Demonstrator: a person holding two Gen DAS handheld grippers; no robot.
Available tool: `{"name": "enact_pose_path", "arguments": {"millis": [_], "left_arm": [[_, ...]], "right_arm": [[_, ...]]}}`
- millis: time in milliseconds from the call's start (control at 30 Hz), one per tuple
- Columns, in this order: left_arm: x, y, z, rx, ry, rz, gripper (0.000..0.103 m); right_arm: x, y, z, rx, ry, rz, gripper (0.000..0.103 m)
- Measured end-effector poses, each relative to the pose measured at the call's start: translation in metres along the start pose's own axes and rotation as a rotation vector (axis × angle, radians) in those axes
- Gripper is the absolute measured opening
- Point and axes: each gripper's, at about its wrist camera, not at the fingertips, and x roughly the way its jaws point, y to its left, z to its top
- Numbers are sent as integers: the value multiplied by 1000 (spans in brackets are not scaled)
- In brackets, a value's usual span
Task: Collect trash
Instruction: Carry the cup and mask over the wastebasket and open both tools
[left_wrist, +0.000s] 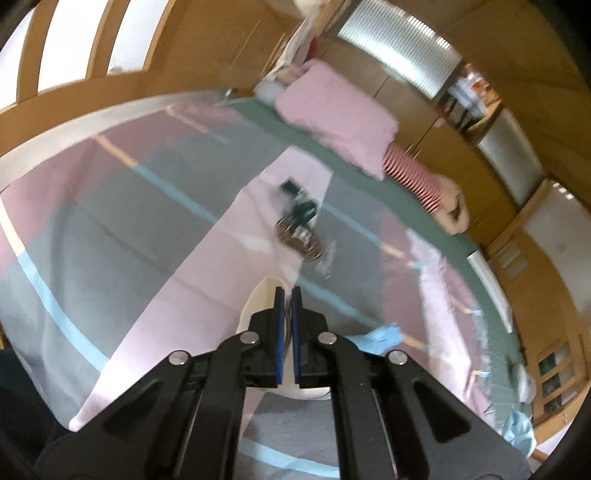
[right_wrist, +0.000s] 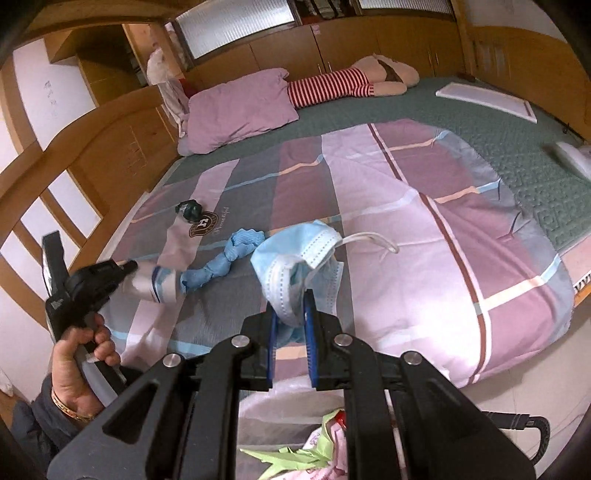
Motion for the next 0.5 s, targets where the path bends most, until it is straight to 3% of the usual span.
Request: {"name": "enact_pose_path", "arguments": {"millis": [167, 500], "left_arm": [[-28, 15, -1, -125, -14, -196, 4], [-116, -26, -8, 76, -106, -235, 4]], "right_arm": [[-15, -5, -5, -15, -26, -5, 14], [-40, -7, -16, -71, -30, -2, 14]]}}
